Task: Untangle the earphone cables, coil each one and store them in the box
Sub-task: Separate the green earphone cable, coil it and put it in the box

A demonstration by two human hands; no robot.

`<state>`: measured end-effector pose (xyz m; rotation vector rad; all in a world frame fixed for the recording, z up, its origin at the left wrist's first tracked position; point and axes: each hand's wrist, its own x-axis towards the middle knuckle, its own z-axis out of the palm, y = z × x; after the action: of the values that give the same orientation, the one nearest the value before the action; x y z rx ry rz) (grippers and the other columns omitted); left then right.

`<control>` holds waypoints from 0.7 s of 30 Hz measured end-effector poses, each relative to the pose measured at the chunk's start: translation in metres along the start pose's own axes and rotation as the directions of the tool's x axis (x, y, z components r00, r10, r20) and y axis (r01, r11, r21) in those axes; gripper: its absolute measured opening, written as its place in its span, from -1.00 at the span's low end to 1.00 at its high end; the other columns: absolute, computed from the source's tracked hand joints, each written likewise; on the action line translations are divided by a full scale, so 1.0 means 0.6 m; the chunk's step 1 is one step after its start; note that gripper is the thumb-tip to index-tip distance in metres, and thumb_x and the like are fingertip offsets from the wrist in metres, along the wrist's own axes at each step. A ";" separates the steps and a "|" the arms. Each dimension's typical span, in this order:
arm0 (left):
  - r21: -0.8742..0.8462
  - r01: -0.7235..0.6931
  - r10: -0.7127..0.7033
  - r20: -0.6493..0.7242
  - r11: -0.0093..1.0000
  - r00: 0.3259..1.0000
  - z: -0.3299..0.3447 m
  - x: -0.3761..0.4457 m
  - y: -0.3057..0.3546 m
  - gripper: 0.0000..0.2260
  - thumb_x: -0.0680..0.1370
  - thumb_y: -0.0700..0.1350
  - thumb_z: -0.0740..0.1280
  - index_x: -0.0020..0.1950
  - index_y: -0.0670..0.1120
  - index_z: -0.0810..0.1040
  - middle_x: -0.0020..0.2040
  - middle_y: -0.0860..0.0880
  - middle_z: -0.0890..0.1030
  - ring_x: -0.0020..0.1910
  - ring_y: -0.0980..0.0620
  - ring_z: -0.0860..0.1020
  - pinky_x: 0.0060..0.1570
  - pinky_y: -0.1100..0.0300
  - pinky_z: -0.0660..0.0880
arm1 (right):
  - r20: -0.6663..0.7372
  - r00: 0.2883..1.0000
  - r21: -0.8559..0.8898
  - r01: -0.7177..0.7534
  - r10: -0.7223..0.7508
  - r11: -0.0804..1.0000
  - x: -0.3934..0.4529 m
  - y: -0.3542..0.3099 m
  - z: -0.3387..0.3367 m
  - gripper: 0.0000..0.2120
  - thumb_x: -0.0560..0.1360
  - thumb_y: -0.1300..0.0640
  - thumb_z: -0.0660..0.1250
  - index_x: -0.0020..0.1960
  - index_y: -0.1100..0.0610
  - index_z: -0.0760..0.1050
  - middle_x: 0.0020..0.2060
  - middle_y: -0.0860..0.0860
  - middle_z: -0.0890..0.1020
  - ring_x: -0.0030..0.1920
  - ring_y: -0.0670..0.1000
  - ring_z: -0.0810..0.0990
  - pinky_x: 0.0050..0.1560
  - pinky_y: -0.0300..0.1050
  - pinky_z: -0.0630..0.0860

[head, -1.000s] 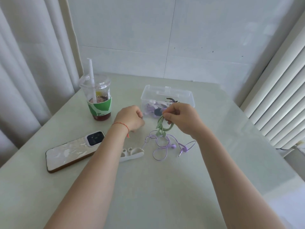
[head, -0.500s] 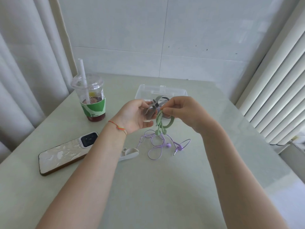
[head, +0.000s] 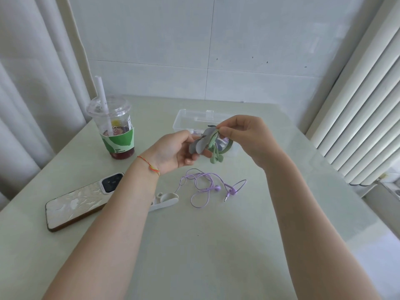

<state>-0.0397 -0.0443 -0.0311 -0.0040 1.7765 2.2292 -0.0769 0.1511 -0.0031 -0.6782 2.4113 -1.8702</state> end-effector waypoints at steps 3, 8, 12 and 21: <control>0.040 -0.047 0.046 0.012 0.998 0.999 0.005 -0.006 0.001 -0.72 0.60 -0.28 0.05 0.02 -0.24 0.56 -0.14 -0.23 0.62 -0.45 0.05 0.38 -0.49 0.30 0.31 | -0.001 1.000 0.022 -0.004 0.004 1.000 0.001 0.005 -0.004 -0.88 0.48 0.34 0.39 -0.15 0.16 0.63 -0.18 0.08 0.69 -0.20 -0.04 0.62 -0.02 -0.17 0.53; 0.155 -0.153 0.136 0.113 0.976 0.984 -0.001 -0.013 0.000 -0.61 0.60 -0.35 0.21 0.34 0.03 0.44 -0.10 -0.13 0.64 -0.27 -0.09 0.63 -0.26 0.20 0.58 | 0.014 1.000 0.078 0.000 -0.001 0.997 0.004 0.009 -0.006 -0.90 0.50 0.35 0.36 -0.11 0.21 0.63 -0.18 0.15 0.68 -0.22 0.05 0.61 0.00 -0.03 0.56; 0.220 -0.229 0.191 0.179 0.948 0.965 0.007 -0.017 0.004 -0.54 0.56 -0.39 0.28 0.37 0.03 0.42 0.00 -0.16 0.64 -0.08 -0.13 0.65 -0.13 0.14 0.61 | 0.038 0.999 0.166 -0.040 0.034 0.985 0.004 0.017 -0.006 -0.92 0.52 0.36 0.33 -0.08 0.27 0.61 -0.20 0.17 0.65 -0.20 0.10 0.59 -0.04 -0.08 0.56; 0.206 -0.349 0.343 0.063 0.914 0.937 0.010 -0.012 0.001 -0.77 0.30 -0.28 0.51 -0.08 -0.10 0.65 -0.03 -0.09 0.69 -0.05 0.02 0.66 -0.08 0.20 0.56 | 0.115 0.991 0.360 -0.110 0.073 0.926 0.001 0.022 -0.012 -0.87 0.56 0.37 0.25 -0.07 0.30 0.57 -0.31 0.07 0.64 -0.26 0.01 0.61 -0.15 -0.19 0.56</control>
<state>-0.0317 -0.0405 -0.0277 0.4144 2.1341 2.2318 -0.0838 0.1599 -0.0131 -0.6009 1.9190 -2.1068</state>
